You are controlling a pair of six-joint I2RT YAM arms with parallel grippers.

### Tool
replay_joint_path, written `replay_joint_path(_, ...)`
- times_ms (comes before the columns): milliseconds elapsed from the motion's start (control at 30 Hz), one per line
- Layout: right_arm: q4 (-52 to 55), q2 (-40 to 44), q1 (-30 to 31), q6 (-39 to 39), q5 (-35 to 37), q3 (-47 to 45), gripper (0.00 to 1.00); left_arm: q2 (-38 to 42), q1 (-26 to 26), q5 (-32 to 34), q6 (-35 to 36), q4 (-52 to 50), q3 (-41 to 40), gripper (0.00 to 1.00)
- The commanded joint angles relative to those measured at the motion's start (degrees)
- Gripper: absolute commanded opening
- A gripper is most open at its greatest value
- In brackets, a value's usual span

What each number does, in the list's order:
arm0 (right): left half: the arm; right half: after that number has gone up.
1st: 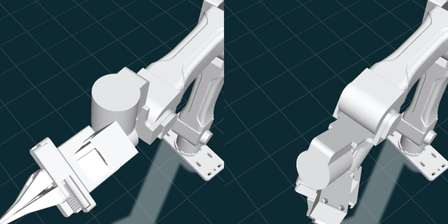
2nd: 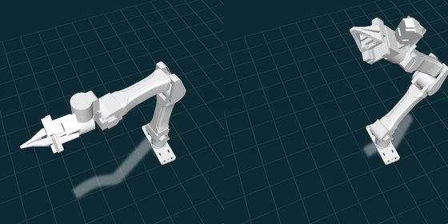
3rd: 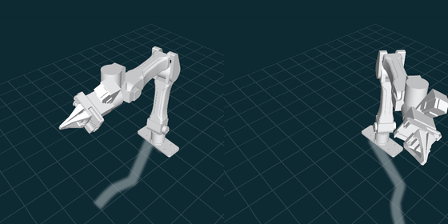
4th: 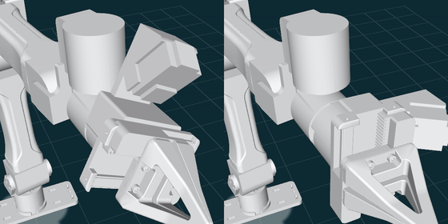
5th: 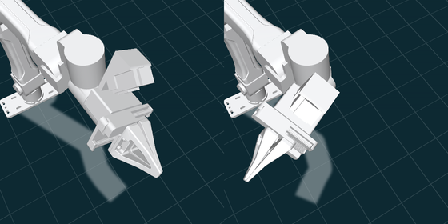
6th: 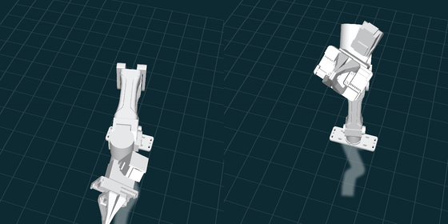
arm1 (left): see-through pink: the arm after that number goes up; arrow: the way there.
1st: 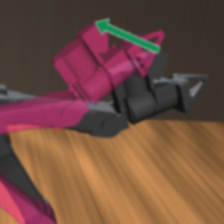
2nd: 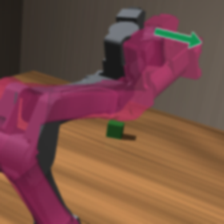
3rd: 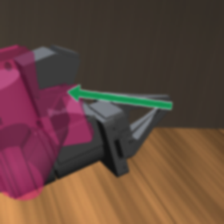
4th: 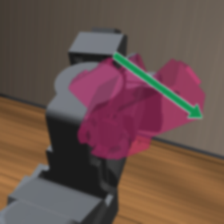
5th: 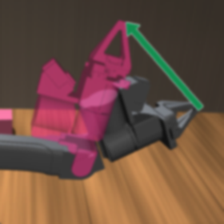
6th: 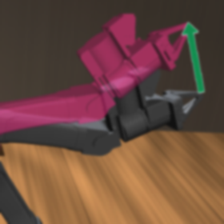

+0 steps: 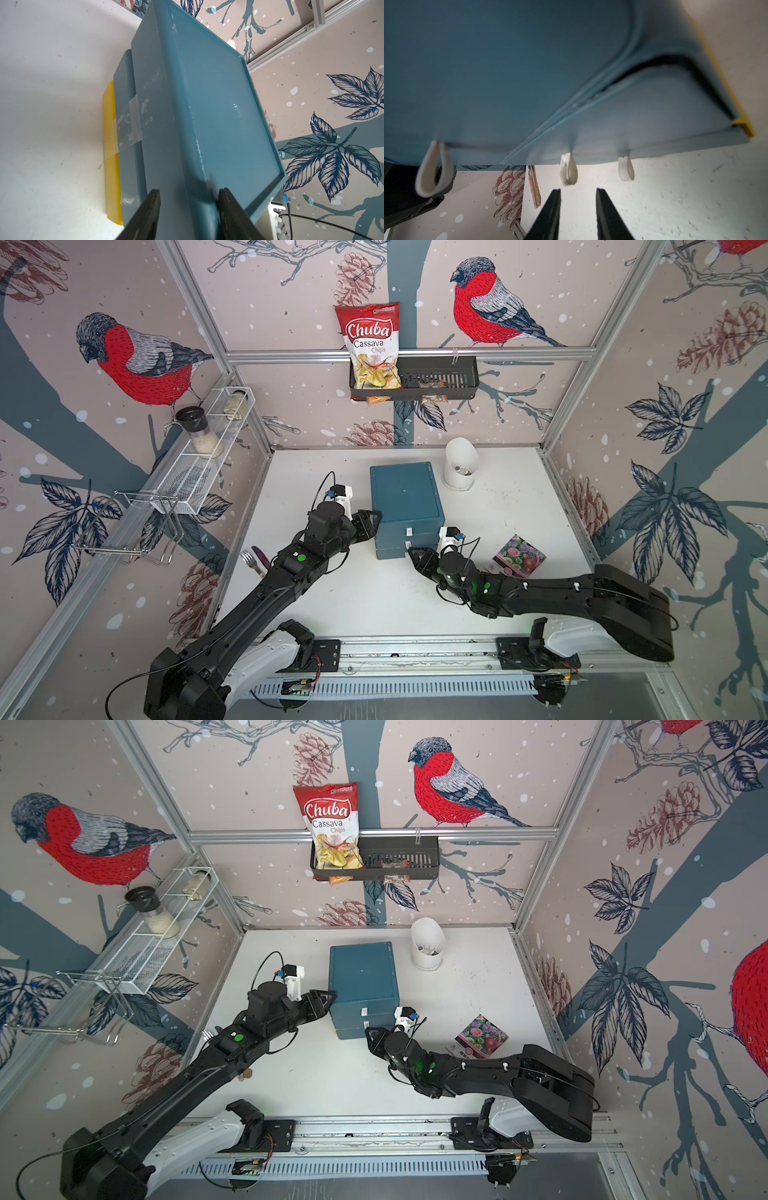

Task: Take the seed bags out of the drawer
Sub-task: Open the drawer in the storage box.

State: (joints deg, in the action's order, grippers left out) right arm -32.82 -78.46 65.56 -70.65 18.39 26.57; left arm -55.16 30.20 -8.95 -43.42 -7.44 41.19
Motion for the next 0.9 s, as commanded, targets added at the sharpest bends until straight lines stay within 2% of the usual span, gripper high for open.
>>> replay_joint_path(0,-5.8,-0.3,-0.5,-0.6,-0.3,-0.8,0.34,-0.4,-0.2,0.4,1.6,-6.4,-0.2,0.48)
replay_joint_path(500,-8.0,-4.0,-1.6,1.3,-3.9,2.1,0.30,-0.5,-0.2,-0.4,3.3,-6.7,-0.1,0.44)
replay_joint_path(867,-6.8,-4.3,-1.8,1.8,-3.8,3.1,0.26,-0.8,-0.2,-1.2,3.8,-6.9,-0.3,0.42)
